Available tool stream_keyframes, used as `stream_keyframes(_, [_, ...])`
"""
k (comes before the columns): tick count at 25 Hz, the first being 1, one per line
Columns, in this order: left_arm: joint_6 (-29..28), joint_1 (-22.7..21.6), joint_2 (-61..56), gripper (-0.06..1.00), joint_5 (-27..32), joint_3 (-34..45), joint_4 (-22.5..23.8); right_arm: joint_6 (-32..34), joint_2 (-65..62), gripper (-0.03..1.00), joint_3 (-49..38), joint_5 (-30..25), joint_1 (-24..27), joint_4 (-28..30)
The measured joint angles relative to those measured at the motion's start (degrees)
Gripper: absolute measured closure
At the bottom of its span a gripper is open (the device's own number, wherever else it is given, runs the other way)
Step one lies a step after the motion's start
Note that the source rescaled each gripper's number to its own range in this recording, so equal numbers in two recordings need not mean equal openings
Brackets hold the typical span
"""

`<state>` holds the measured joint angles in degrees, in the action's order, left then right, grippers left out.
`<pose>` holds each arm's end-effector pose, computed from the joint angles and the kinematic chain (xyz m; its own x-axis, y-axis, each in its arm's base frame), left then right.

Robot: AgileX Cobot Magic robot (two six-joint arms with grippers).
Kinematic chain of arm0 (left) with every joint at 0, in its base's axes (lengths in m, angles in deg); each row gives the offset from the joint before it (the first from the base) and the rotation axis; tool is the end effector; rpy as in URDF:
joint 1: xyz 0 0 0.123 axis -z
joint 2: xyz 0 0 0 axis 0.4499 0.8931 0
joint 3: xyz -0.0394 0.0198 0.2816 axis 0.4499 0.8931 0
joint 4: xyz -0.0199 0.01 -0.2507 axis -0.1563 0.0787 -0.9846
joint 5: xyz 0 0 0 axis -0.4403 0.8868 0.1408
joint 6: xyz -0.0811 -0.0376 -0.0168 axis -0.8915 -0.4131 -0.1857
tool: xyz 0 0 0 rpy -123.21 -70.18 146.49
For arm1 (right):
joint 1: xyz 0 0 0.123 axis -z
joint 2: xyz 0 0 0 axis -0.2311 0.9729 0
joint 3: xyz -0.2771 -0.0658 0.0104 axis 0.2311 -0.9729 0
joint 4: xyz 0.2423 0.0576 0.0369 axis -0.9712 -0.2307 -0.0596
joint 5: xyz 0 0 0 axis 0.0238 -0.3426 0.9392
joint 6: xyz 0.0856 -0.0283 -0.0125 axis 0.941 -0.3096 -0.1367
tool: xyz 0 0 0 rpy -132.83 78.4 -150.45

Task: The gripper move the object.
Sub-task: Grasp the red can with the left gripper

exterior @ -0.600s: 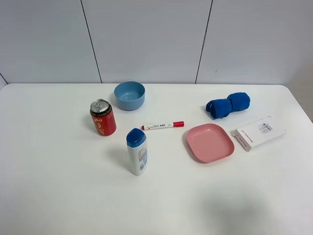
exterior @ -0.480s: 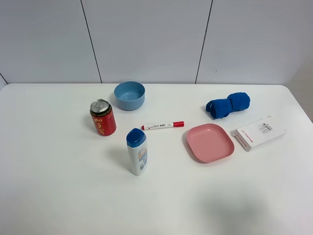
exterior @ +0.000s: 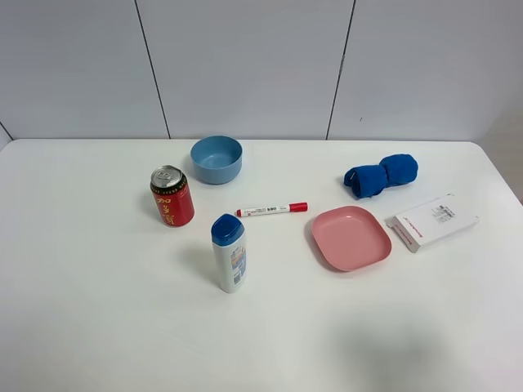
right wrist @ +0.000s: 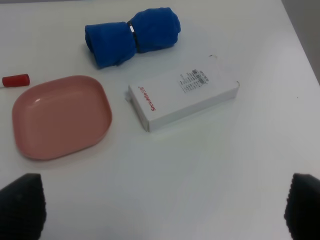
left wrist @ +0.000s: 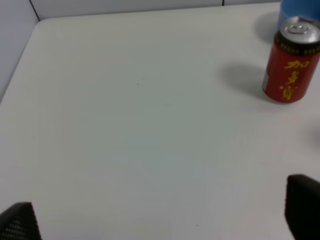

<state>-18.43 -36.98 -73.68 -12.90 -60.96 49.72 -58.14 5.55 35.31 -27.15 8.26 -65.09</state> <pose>-0.0057 -0.0065 0.2807 -0.4347 0.0042 -0.9006 -0.0907 0.9947 0.0484 -0.0034 -0.0073 0.2748 -0.4577 -0.0017 -0.8891 -0.0022 1.0000 -0.0008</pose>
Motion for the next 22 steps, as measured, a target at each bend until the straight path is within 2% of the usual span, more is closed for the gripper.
stream_keyframes(15, [0.0, 0.0, 0.1, -0.06, 0.0, 0.0, 0.0, 0.0, 0.0, -0.03, 0.0, 0.0, 0.0, 0.0])
stream_keyframes(19, [0.0, 0.0, 4.1, -0.06, 0.6, -1.0, -0.3, 0.0, 0.0, -0.03, 0.0, 0.0, 0.0, 0.0])
stream_keyframes(22, [0.0, 0.0, 11.1, -0.06, 0.8, -5.8, -1.1, 0.0, 0.0, -0.03, 0.0, 0.0, 0.0, 0.0])
